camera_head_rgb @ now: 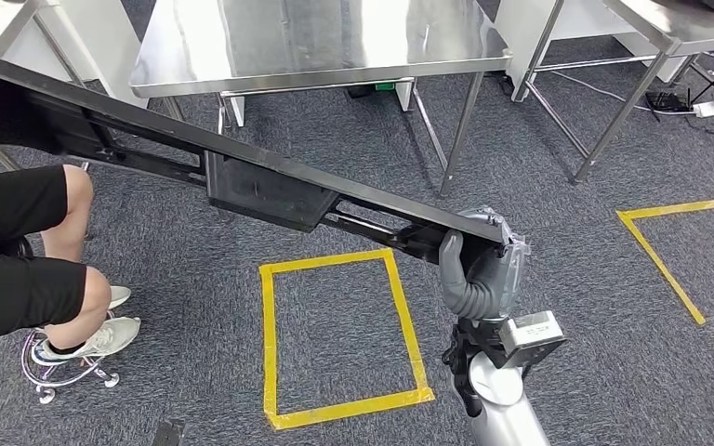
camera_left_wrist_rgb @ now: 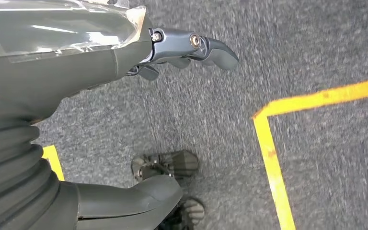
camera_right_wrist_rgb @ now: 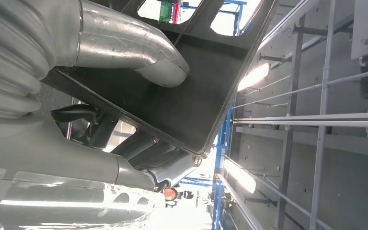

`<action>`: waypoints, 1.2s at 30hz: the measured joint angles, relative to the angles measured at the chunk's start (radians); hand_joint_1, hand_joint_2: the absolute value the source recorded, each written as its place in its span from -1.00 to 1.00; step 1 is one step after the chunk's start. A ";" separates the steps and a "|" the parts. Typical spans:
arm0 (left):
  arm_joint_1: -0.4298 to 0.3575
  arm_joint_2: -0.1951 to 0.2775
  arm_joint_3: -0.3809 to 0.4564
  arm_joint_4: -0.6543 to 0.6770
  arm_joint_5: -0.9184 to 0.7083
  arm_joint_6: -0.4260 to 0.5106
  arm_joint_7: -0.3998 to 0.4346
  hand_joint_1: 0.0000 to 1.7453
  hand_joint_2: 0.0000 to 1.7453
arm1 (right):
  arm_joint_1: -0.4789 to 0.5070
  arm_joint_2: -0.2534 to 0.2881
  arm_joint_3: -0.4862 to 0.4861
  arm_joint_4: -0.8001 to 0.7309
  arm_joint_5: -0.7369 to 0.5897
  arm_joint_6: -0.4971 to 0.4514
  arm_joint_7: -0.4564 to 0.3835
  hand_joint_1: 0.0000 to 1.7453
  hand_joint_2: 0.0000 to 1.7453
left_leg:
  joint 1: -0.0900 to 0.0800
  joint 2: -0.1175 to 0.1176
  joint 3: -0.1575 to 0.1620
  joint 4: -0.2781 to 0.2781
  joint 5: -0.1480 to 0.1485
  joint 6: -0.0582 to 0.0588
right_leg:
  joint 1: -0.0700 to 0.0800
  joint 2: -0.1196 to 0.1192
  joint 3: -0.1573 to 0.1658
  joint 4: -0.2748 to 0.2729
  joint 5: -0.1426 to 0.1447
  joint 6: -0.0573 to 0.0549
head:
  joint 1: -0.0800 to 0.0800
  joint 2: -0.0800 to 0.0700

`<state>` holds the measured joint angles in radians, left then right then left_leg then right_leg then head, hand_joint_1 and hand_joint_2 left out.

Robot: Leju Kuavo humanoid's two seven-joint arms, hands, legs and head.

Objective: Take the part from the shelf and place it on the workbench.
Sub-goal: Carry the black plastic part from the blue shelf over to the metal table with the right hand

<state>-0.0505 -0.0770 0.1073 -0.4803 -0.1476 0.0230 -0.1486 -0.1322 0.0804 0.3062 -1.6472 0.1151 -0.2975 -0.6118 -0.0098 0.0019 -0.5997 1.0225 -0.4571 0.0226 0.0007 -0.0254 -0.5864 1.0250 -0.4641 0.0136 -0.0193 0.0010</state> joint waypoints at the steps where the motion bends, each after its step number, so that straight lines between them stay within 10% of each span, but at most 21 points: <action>1: 0.000 -0.001 0.003 0.000 -0.001 -0.001 0.000 -1.00 1.00 | 0.000 0.000 0.000 0.000 0.000 -0.001 0.000 1.00 1.00 | 0.000 0.000 0.000 0.000 0.000 0.002 | 0.000 0.000 0.000 -0.001 0.001 0.001 | 0.000 0.000; 36: 0.003 -0.077 0.203 -0.058 -0.250 0.024 0.004 -1.00 1.00 | 0.020 -0.001 -0.014 0.000 0.029 -0.010 0.018 1.00 1.00 | 0.002 0.000 -0.002 0.002 0.000 0.007 | -0.003 0.000 0.001 -0.005 0.004 0.007 | 0.000 0.000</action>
<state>-0.0474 -0.1541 0.3105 -0.5386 -0.3979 0.0473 -0.1449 -0.1121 0.0798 0.2918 -1.6476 0.1438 -0.3072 -0.5936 -0.0074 0.0016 -0.6020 1.0244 -0.4571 0.0295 -0.0022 -0.0254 -0.5856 1.0203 -0.4596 0.0208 -0.0195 0.0010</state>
